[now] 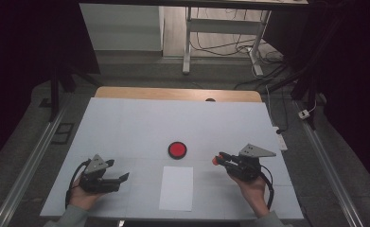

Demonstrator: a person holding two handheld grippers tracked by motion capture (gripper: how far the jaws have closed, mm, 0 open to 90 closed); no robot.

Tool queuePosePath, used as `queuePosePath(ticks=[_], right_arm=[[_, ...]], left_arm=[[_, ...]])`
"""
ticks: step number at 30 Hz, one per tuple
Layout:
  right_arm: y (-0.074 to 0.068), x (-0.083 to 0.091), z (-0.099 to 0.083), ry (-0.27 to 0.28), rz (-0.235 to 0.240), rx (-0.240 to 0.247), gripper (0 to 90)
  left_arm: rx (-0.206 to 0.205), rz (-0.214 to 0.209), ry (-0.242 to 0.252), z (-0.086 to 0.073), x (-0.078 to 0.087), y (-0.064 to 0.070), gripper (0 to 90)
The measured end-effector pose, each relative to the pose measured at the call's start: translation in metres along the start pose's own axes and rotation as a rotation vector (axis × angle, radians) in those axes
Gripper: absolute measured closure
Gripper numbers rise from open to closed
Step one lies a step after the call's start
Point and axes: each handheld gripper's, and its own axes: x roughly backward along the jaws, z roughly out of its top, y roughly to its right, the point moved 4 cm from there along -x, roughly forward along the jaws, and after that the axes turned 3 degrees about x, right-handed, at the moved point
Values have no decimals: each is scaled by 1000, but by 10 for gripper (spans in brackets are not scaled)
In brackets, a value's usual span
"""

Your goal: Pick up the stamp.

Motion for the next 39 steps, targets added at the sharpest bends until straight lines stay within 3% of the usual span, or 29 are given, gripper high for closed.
queuePosePath(ticks=[13, 31, 39], right_arm=[[-14, -9, 4, 14, 19, 14, 719], [-41, -30, 8, 22, 93, 66, 719], [-47, -37, 8, 24, 119, 67, 718]], left_arm=[[-3, 0, -1, 1, -1, 1, 210], [-10, 2, -11, 0, -3, 3, 210], [-14, 2, -13, 0, -4, 3, 216]])
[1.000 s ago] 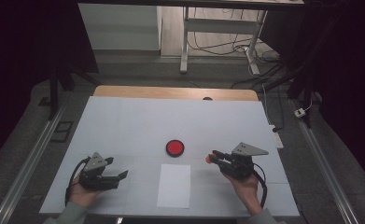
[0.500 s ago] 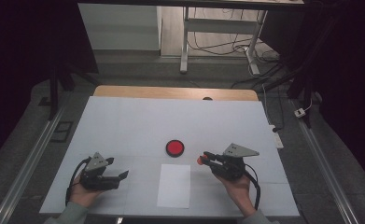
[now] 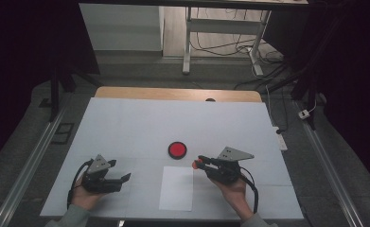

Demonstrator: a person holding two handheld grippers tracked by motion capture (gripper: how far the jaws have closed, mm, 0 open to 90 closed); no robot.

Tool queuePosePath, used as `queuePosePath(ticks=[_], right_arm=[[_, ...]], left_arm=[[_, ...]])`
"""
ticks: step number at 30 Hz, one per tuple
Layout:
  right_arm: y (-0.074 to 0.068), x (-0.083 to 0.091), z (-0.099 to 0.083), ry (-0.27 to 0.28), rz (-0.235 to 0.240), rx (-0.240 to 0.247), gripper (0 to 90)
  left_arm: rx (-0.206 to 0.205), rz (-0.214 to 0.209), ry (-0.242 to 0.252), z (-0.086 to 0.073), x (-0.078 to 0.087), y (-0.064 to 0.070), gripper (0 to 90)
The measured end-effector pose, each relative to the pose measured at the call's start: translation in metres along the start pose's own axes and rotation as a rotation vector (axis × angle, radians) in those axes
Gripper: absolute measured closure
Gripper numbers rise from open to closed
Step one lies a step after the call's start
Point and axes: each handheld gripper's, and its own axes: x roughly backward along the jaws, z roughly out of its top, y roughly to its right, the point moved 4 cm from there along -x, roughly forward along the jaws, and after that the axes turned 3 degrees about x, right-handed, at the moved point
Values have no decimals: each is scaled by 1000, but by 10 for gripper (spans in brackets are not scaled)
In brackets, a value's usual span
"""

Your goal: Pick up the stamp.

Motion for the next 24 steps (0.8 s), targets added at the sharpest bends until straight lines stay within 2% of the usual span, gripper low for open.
queuePosePath(ticks=[13, 20, 24], right_arm=[[-7, -14, 3, 5, 41, -8, 719], [-9, -24, 2, -12, 63, 5, 718], [-16, -27, 3, -10, 76, 20, 718]], left_arm=[[5, -4, 2, 1, -1, 0, 217], [-7, -8, -2, 0, -1, 2, 217], [-7, -6, -3, 0, -1, 2, 217]])
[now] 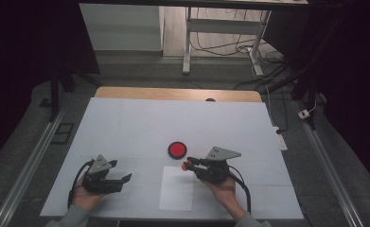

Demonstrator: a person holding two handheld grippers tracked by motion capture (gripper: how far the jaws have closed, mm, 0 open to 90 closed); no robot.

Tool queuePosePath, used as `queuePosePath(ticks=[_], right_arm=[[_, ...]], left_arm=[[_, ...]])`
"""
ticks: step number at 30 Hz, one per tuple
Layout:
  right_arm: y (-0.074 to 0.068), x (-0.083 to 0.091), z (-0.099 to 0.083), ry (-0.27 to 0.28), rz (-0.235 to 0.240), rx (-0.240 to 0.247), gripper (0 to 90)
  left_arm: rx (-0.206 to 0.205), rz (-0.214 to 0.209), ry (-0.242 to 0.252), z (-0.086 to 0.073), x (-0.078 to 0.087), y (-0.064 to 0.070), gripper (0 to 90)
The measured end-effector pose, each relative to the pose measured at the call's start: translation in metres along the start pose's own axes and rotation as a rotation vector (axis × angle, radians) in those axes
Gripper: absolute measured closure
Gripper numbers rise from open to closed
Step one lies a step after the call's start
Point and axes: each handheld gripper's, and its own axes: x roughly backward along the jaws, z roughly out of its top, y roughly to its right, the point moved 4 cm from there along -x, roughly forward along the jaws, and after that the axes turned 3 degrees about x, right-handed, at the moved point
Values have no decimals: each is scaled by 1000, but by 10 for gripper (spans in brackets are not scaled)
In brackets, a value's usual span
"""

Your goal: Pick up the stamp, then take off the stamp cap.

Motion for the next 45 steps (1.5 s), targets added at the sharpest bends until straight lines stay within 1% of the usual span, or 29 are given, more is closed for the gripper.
queuePosePath(ticks=[4, 7, 17, 20, 26, 33, 37, 45], right_arm=[[-5, -3, 1, -6, 14, 15, 718], [-6, -3, 2, -4, 16, 22, 718], [-6, -2, 4, 0, 14, 29, 718], [-6, -1, 4, 10, 12, 23, 718], [-6, -2, 5, 3, 14, 31, 719], [-5, -1, 5, 5, 12, 30, 719], [-5, 0, 5, 6, 13, 29, 718], [-4, 3, 6, 11, 8, 24, 718]], left_arm=[[-2, 2, -3, 0, 0, 0, 217], [-2, 3, -2, 0, 0, 0, 217], [-3, 5, -4, -1, -1, 0, 217], [-3, 5, -4, -1, 0, 0, 217], [-7, 9, 1, 0, 2, 2, 217], [-28, -6, 4, 7, 0, 9, 216], [-36, -19, 8, 11, -4, 15, 215], [-71, -45, 8, 20, -11, 28, 220]])
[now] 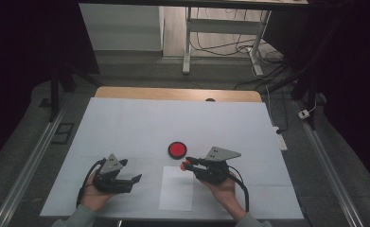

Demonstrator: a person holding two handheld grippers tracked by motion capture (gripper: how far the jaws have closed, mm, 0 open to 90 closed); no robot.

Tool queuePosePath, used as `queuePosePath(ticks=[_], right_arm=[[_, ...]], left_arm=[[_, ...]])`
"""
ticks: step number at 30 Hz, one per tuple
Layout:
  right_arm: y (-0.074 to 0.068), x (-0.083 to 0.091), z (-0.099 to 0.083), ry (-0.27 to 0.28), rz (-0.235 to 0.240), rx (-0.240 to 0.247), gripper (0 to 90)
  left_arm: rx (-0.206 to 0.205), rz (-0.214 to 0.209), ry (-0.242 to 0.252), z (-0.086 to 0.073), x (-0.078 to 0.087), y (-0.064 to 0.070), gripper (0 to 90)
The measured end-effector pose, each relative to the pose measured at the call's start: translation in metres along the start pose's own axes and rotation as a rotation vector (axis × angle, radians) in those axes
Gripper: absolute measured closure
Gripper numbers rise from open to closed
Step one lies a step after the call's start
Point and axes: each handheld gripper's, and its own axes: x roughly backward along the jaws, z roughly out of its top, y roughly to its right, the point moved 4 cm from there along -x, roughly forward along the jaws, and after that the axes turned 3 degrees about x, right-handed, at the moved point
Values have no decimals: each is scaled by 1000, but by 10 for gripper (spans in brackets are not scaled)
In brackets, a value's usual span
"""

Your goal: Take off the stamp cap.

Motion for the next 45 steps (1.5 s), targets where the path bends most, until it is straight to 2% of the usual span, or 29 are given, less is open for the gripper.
queuePosePath(ticks=[4, 13, 25, 36, 45], right_arm=[[-1, 0, 0, 3, 1, 1, 719], [-1, 2, -2, 4, 5, -7, 718], [1, 1, 0, 11, 8, -9, 718], [-1, 1, -1, 2, 4, 3, 719], [-1, 1, -1, 1, 6, -1, 718]], left_arm=[[-18, -10, 12, 5, -3, 6, 226], [-49, -39, -2, 15, -16, 19, 227], [-83, -56, -8, 26, -28, 25, 234], [-139, -72, -27, 34, -41, 39, 234], [-158, -88, -31, 40, -50, 46, 235]])
